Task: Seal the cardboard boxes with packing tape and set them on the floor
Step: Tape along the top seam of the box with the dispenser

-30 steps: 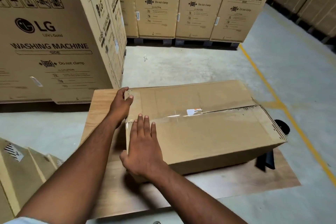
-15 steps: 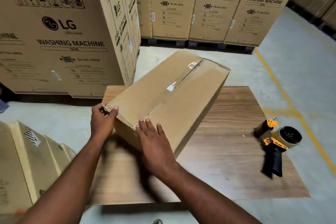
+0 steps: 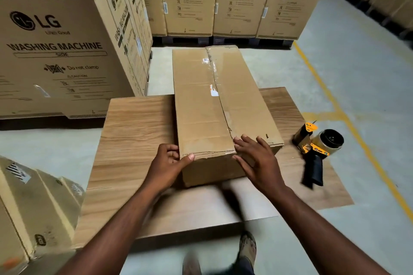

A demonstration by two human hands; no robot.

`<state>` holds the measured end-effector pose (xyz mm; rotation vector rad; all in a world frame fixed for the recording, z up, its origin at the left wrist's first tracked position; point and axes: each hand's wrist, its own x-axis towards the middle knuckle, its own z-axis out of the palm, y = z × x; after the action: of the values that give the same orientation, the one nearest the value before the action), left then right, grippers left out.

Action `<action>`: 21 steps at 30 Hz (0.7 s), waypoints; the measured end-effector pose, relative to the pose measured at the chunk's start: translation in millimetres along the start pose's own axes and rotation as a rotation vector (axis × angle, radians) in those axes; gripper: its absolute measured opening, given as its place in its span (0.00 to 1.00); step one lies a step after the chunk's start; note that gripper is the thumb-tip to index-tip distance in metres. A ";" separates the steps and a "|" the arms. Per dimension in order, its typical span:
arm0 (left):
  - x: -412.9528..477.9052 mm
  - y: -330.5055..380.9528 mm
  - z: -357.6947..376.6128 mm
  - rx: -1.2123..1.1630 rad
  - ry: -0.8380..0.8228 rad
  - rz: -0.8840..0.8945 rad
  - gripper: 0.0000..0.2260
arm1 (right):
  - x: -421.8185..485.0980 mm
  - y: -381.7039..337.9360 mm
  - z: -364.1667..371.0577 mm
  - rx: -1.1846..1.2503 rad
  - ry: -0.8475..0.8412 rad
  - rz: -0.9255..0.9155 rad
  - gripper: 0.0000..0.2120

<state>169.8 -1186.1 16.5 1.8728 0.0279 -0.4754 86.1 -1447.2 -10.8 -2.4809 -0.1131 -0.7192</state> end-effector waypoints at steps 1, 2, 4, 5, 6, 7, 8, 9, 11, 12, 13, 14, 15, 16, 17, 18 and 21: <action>-3.1 0.5 0.7 0.026 -0.017 -0.001 0.34 | -4.1 2.0 -3.1 -0.010 0.009 -0.015 0.14; -6.9 2.8 2.1 0.068 -0.029 0.004 0.32 | -8.3 4.2 -6.6 -0.014 0.006 -0.024 0.14; -14.4 5.8 6.9 0.223 0.010 0.098 0.27 | -14.5 9.1 -11.1 -0.015 -0.028 -0.028 0.15; -17.8 7.4 11.2 0.323 0.070 0.220 0.27 | -16.9 10.8 -12.2 -0.012 -0.045 -0.024 0.16; -20.9 10.4 17.6 0.387 0.110 0.364 0.27 | -17.7 11.9 -12.1 -0.008 -0.054 -0.022 0.17; -23.8 14.5 27.3 0.408 0.114 0.493 0.28 | -18.1 12.8 -12.2 -0.007 -0.059 -0.024 0.17; -26.9 20.8 39.1 0.417 0.078 0.583 0.27 | -17.5 13.0 -12.7 -0.008 -0.064 -0.025 0.17; -26.5 25.0 51.8 0.458 0.046 0.649 0.27 | -16.6 13.8 -13.6 -0.009 -0.070 -0.027 0.17; -21.2 30.6 78.5 0.597 0.027 0.720 0.28 | -15.1 19.3 -16.9 -0.005 -0.093 -0.046 0.16; -17.1 31.0 89.8 0.664 0.030 0.714 0.28 | -14.1 23.9 -20.1 0.001 -0.114 -0.064 0.17; -13.2 30.2 98.2 0.728 0.038 0.683 0.29 | -12.4 28.3 -23.8 0.012 -0.154 -0.077 0.17; -10.1 28.1 104.8 0.796 0.053 0.659 0.29 | -10.6 32.8 -28.8 0.030 -0.203 -0.085 0.18; -9.0 25.7 108.4 0.863 0.069 0.644 0.29 | -8.4 37.7 -34.1 0.048 -0.249 -0.096 0.17; -8.0 21.7 109.3 0.914 0.086 0.643 0.28 | -6.8 42.8 -38.9 0.064 -0.285 -0.109 0.16; -8.2 19.1 109.9 0.947 0.099 0.647 0.28 | -5.9 47.3 -44.8 0.082 -0.304 -0.115 0.15; -8.6 17.1 109.9 0.962 0.106 0.656 0.28 | -5.5 51.0 -51.2 0.102 -0.301 -0.112 0.13; -8.8 16.7 110.3 0.982 0.125 0.640 0.28 | -3.4 62.9 -73.6 0.233 -0.155 0.040 0.07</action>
<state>131.8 -1290.7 4.6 2.6844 -0.8292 0.1278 62.6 -1539.0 8.9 -2.3056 -0.1933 -0.4676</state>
